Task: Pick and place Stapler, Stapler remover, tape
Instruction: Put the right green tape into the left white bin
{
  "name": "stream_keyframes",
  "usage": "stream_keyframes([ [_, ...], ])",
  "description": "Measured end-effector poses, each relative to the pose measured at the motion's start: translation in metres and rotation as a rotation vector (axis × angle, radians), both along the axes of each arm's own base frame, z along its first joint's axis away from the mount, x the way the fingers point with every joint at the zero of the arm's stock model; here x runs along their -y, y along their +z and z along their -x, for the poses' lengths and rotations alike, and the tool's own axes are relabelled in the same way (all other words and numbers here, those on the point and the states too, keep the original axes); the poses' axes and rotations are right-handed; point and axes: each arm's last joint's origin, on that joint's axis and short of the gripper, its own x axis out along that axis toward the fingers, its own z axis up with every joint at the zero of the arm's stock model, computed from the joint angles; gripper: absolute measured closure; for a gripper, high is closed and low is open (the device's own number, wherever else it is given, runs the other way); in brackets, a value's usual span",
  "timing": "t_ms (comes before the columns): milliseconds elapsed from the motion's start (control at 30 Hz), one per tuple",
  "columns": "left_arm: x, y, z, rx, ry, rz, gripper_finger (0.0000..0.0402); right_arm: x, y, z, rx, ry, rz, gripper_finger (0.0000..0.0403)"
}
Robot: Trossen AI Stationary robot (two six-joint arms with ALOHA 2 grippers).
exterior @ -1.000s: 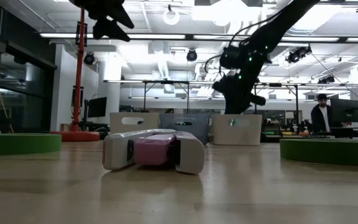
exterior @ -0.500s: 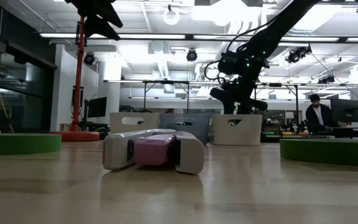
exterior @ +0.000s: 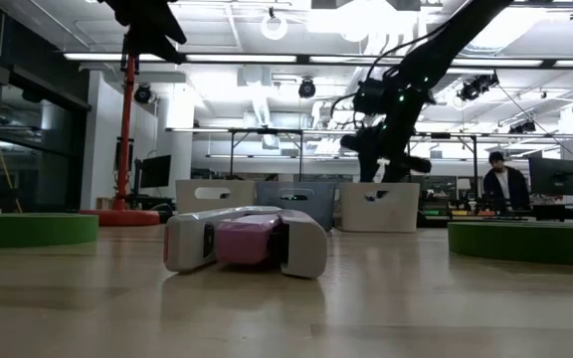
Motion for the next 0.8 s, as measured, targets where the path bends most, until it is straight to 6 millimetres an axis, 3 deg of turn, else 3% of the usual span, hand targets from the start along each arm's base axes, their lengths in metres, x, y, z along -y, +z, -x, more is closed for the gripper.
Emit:
stream_keyframes([
  [233,0.000,0.000,0.001,-0.009,-0.006,-0.003,0.0166,-0.019,0.041,0.022,0.011,0.042,-0.001,0.0215],
  [467,0.000,0.000,0.000,0.001,-0.012,-0.016,0.0166,-0.063,0.079,0.041,-0.016,0.150,-0.047,0.0215],
  [800,0.000,0.002,-0.001,0.015,-0.016,-0.027,0.0166,-0.141,0.090,0.045,-0.177,0.117,-0.298,0.0214],
])
